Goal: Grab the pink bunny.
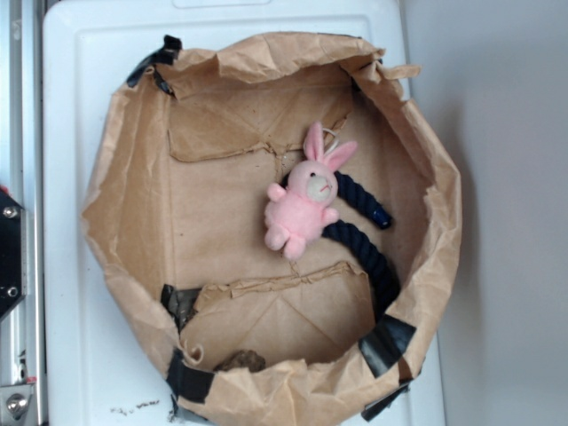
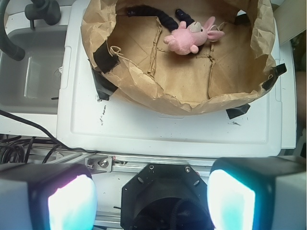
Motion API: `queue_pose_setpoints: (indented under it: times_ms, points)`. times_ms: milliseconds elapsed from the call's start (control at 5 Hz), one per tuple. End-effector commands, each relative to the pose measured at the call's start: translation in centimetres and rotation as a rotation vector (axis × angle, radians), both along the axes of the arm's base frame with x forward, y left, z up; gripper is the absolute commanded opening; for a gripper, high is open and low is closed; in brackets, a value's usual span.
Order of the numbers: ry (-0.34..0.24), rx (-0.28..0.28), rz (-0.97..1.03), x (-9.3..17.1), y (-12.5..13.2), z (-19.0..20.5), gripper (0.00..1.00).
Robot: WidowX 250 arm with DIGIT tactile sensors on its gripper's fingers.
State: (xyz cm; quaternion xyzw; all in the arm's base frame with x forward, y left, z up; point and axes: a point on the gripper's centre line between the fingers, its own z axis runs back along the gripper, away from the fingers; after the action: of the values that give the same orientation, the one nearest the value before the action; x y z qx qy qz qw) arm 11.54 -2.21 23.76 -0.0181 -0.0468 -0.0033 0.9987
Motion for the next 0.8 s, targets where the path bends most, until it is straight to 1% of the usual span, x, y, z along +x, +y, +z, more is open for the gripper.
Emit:
queue_pose_setpoints:
  times_ms: [0, 200, 400, 600]
  points:
    - [0.0, 0.0, 0.0, 0.0, 0.0, 0.0, 1.0]
    - [0.0, -0.026, 0.062, 2.4, 1.9, 0.1, 1.0]
    - [-0.003, -0.053, 0.105, 4.1, 3.2, -0.1, 1.0]
    - [-0.011, -0.06, 0.113, 5.8, 4.2, -0.7, 1.0]
